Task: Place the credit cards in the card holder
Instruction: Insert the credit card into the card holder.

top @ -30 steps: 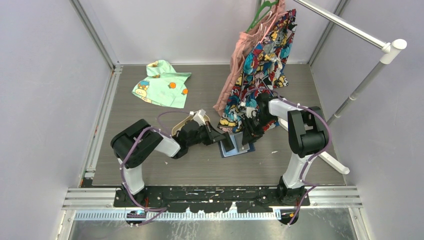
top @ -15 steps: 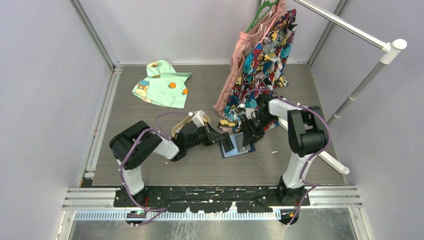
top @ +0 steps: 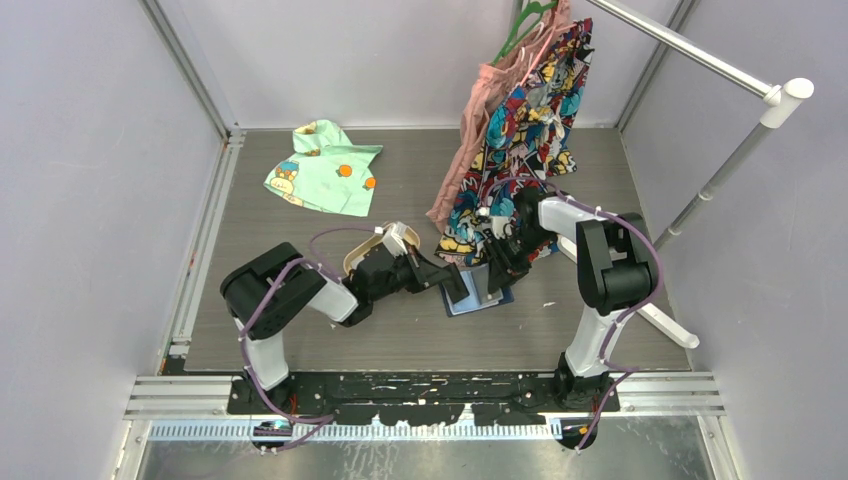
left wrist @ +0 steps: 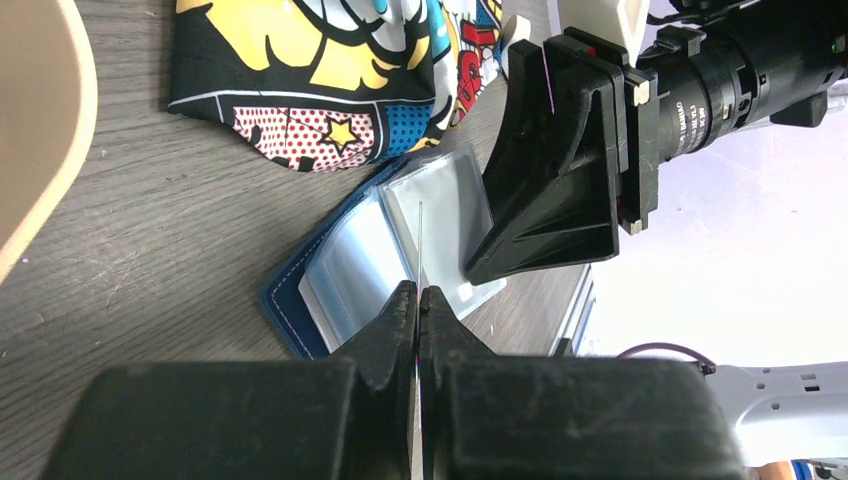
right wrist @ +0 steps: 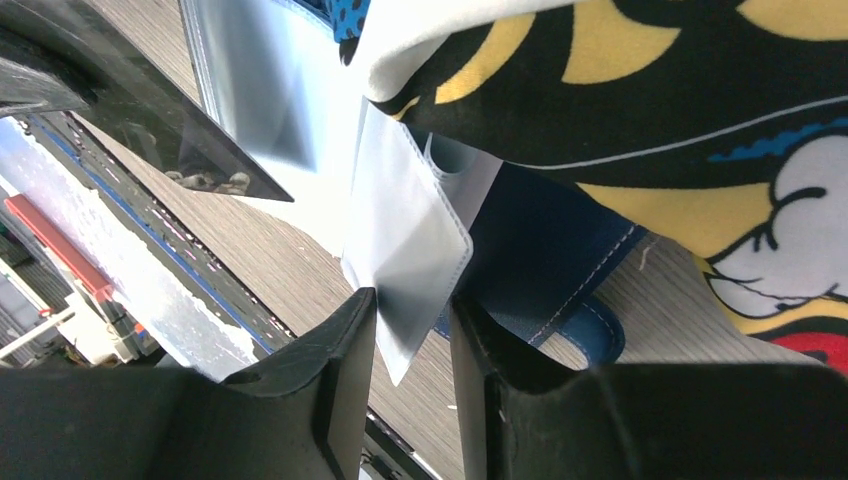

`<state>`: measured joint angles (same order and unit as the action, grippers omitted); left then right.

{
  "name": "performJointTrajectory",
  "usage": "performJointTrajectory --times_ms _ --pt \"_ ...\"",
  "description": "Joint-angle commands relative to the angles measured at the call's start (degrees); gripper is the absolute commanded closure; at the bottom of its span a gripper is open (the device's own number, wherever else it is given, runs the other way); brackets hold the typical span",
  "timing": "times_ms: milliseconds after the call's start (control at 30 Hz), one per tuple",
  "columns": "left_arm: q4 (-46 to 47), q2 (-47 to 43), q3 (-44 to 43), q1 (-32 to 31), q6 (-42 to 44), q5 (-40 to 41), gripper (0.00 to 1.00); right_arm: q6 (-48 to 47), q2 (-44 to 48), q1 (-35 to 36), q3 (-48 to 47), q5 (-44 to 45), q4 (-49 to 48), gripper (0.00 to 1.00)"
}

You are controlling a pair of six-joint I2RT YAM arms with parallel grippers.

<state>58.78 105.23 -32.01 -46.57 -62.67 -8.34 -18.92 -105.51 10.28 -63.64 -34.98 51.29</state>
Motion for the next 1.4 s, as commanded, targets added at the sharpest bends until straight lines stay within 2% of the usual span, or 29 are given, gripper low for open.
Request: performJointTrajectory --times_ms 0,133,200,300,467,600,767,867,1367 --pt "5.4 0.7 0.0 -0.3 -0.3 1.5 1.0 -1.2 3.1 -0.5 -1.4 1.5 0.5 0.64" --pt "4.8 1.0 -0.6 -0.4 -1.0 1.8 1.0 -1.3 3.2 -0.6 -1.6 0.4 1.1 0.67" --pt "4.9 1.4 -1.1 -0.6 -1.4 2.1 1.0 -2.0 3.7 -0.6 -1.9 -0.9 1.9 0.65" --pt "4.9 1.5 -1.6 -1.3 -1.7 2.5 1.0 -2.4 5.5 -1.1 -2.0 -1.9 2.6 0.55" --pt "5.0 2.0 -2.3 -2.1 -2.0 3.0 1.0 -2.1 6.6 -2.8 -1.6 0.3 2.0 0.54" --pt "5.4 2.8 -3.1 -2.3 -2.2 3.0 1.0 -1.6 5.7 -3.3 -1.3 1.8 1.2 0.58" --pt "6.4 4.8 -4.2 -2.3 -2.8 3.0 1.0 -1.2 2.7 -3.3 -1.9 3.6 1.5 0.71" --pt "7.5 5.9 -4.1 -2.3 -3.3 3.5 1.0 -0.9 1.7 -3.2 -1.8 4.9 1.4 0.75" --pt "11.5 8.5 -4.7 -2.3 -3.6 3.1 1.0 -0.6 0.0 -3.0 -1.9 6.5 1.5 0.79"
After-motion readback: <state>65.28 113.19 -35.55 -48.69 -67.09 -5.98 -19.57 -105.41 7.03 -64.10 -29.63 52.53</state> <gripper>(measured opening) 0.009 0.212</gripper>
